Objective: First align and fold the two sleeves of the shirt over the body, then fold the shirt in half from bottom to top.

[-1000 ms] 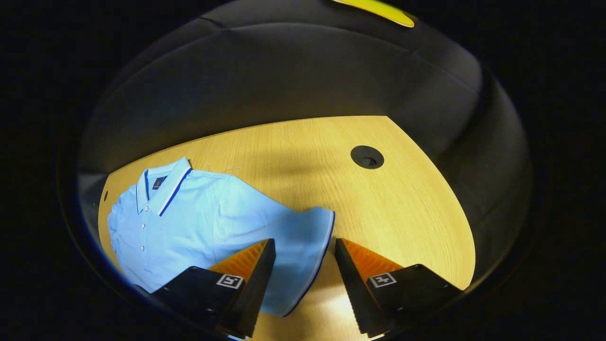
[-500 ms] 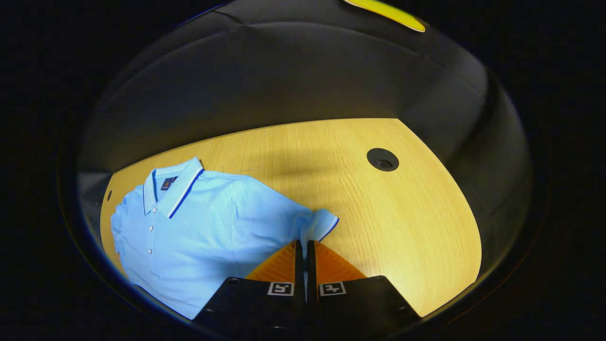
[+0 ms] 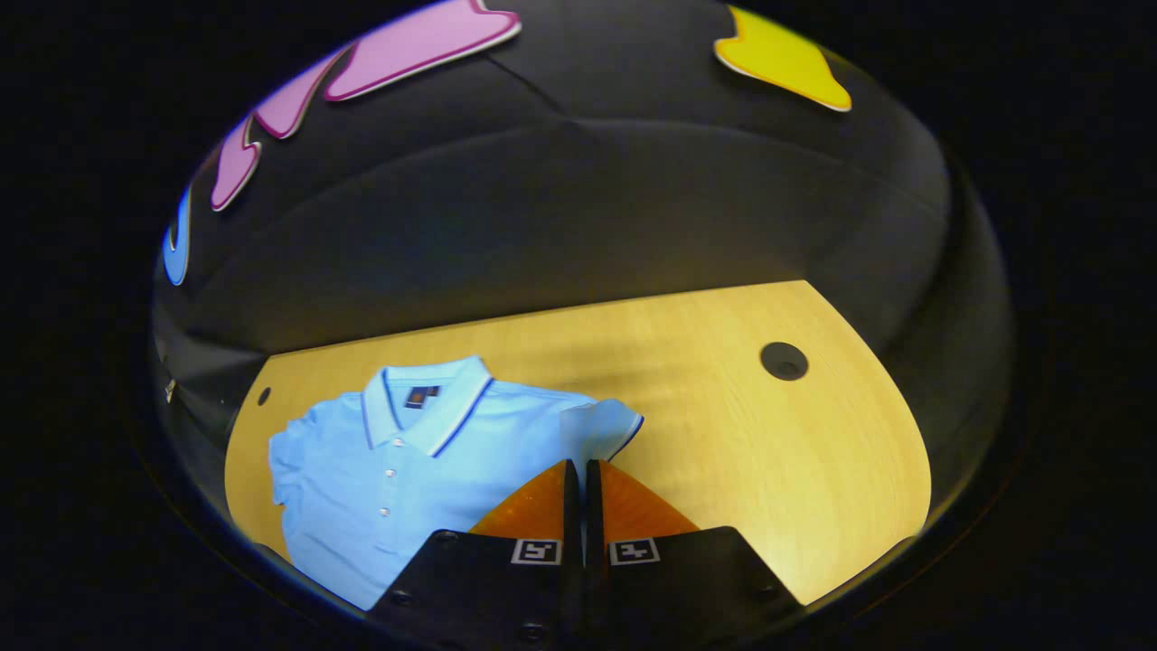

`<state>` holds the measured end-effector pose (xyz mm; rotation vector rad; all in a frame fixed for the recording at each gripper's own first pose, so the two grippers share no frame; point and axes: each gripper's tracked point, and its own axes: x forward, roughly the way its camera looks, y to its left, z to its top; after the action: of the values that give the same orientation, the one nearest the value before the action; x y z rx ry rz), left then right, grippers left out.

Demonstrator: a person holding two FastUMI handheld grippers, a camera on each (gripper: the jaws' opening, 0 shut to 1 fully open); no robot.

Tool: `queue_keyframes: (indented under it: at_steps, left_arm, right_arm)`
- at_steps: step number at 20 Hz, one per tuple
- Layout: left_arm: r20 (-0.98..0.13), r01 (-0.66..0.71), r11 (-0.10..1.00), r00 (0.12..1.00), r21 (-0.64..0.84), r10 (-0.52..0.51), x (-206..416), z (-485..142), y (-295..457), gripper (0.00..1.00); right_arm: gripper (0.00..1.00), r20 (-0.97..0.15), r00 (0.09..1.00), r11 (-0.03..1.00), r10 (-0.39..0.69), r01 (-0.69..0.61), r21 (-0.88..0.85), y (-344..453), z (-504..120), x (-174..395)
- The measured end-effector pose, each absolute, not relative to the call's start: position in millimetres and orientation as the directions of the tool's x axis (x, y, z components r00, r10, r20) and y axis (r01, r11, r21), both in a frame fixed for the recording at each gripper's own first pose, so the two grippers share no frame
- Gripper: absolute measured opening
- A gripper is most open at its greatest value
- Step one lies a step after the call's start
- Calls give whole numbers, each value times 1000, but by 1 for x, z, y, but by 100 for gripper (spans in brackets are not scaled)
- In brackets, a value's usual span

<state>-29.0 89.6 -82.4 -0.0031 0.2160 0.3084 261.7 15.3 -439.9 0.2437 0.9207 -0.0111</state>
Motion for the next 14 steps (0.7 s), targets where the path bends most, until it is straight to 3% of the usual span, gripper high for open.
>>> queue_keyframes:
  at_steps: [8,14]
  left_arm:
    - [-219,-378,925,902,16,373,-67,-83,132,96]
    - [-244,-438,899,871,12,427,-92,-92,156,96]
  right_arm:
    - [5,-754,586,953,296,-125,277,179,-417,251]
    - [5,-802,496,941,332,-229,248,241,-448,224]
